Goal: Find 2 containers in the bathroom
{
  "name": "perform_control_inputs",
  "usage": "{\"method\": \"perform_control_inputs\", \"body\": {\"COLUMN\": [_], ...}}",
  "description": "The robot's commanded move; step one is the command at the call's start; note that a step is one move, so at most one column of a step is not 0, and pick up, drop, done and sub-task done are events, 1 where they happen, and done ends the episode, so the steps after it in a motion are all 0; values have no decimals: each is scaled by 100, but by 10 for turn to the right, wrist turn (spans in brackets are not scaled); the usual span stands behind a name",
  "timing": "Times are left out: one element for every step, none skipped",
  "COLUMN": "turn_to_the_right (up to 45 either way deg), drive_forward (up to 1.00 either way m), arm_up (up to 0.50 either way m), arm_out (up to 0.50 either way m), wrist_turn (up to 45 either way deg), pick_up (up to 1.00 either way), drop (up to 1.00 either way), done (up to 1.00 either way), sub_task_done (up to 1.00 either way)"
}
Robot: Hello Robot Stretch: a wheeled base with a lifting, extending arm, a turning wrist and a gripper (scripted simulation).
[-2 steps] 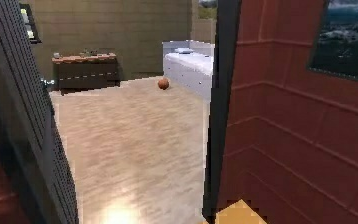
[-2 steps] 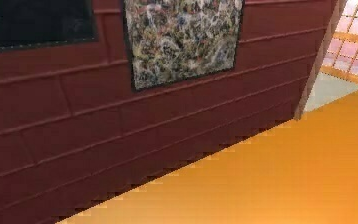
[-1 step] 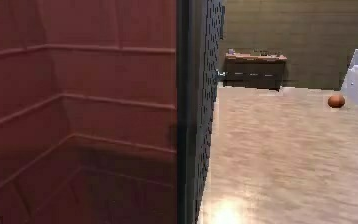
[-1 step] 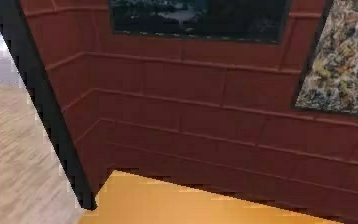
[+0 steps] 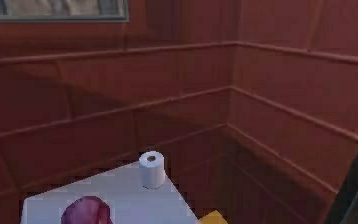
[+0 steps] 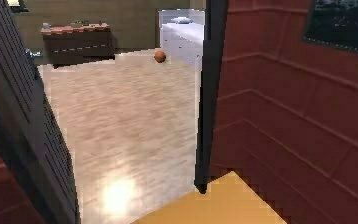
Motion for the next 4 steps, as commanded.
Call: {"method": "perform_control_inputs", "body": {"turn_to_the_right": [-450, -210, 0, -450], "drive_forward": [0, 0, 0, 0], "arm_up": [0, 0, 0, 0], "arm_out": [0, 0, 0, 0], "wrist_turn": [0, 0, 0, 0], "pick_up": [0, 0, 0, 0], "drop": [0, 0, 0, 0], "done": [0, 0, 0, 0], "sub_task_done": [0, 0, 100, 0]}}
